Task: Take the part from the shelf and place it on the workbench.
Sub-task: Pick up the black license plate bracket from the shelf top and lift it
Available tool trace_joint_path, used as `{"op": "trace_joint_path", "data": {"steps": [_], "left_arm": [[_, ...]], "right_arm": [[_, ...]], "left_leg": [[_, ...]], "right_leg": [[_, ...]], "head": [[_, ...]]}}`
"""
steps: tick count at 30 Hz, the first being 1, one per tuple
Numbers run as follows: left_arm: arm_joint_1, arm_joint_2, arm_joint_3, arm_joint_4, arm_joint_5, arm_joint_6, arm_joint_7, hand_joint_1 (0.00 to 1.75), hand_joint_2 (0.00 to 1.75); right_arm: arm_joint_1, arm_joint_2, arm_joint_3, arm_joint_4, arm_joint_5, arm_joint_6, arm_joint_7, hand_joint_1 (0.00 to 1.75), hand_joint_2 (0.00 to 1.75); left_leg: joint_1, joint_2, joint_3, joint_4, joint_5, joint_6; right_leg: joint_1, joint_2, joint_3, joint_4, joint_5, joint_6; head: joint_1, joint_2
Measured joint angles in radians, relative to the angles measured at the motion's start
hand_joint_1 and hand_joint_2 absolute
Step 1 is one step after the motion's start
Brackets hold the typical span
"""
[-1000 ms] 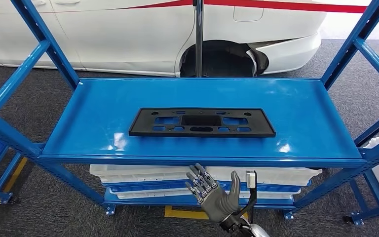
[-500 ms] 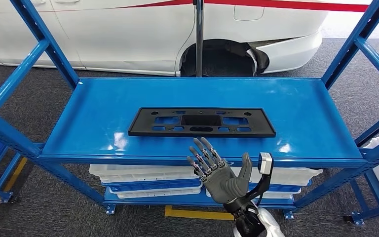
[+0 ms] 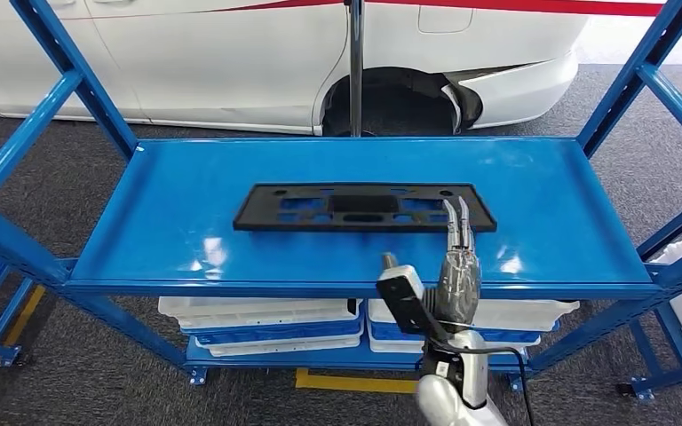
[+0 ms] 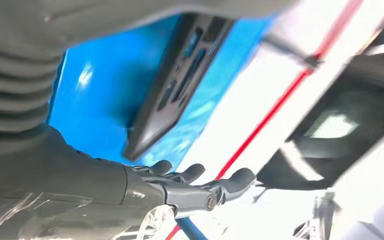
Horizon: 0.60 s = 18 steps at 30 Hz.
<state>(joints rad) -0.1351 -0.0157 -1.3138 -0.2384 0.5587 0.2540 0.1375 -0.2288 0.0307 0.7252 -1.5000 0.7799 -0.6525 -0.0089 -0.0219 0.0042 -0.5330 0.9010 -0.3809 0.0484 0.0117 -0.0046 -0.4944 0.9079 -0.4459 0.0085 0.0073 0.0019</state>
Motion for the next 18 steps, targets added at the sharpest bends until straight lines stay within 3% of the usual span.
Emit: {"op": "trace_joint_path", "data": {"steps": [1, 3, 9, 18], "left_arm": [[-0.002, 0.0, 0.0, 0.0, -0.004, -0.001, 0.003, 0.0, 0.0], [-0.002, 0.0, 0.0, 0.0, -0.009, -0.004, 0.007, 0.0, 0.0], [-0.006, -0.002, 0.0, 0.0, -0.011, -0.016, 0.008, 0.0, 0.0], [-0.004, -0.002, 0.0, 0.0, -0.022, -0.017, 0.008, 0.0, 0.0]], "right_arm": [[-0.021, 0.003, 0.019, 0.004, 0.066, 0.006, 0.073, 0.0, 1.75], [-0.055, 0.012, 0.06, 0.014, 0.121, 0.011, 0.14, 0.0, 1.75], [-0.102, 0.032, 0.159, 0.031, 0.106, 0.017, 0.149, 0.0, 1.75], [-0.122, 0.031, 0.219, 0.036, 0.112, 0.011, 0.174, 0.0, 1.75]], "left_leg": [[0.0, -0.001, 0.0, 0.0, 0.0, 0.0], [0.0, -0.002, -0.001, 0.0, 0.001, 0.0], [0.001, -0.002, -0.002, 0.0, 0.001, 0.0], [0.001, -0.002, -0.003, 0.0, 0.001, 0.0]], "right_leg": [[0.0, -0.001, 0.0, 0.0, 0.0, 0.0], [0.0, -0.004, 0.0, 0.0, 0.0, 0.0], [0.001, -0.004, -0.001, 0.0, 0.0, 0.0], [0.001, -0.004, -0.002, 0.0, 0.0, 0.0]], "head": [[0.0, 0.0], [0.0, 0.0], [0.0, 0.0], [0.0, 0.0]]}}
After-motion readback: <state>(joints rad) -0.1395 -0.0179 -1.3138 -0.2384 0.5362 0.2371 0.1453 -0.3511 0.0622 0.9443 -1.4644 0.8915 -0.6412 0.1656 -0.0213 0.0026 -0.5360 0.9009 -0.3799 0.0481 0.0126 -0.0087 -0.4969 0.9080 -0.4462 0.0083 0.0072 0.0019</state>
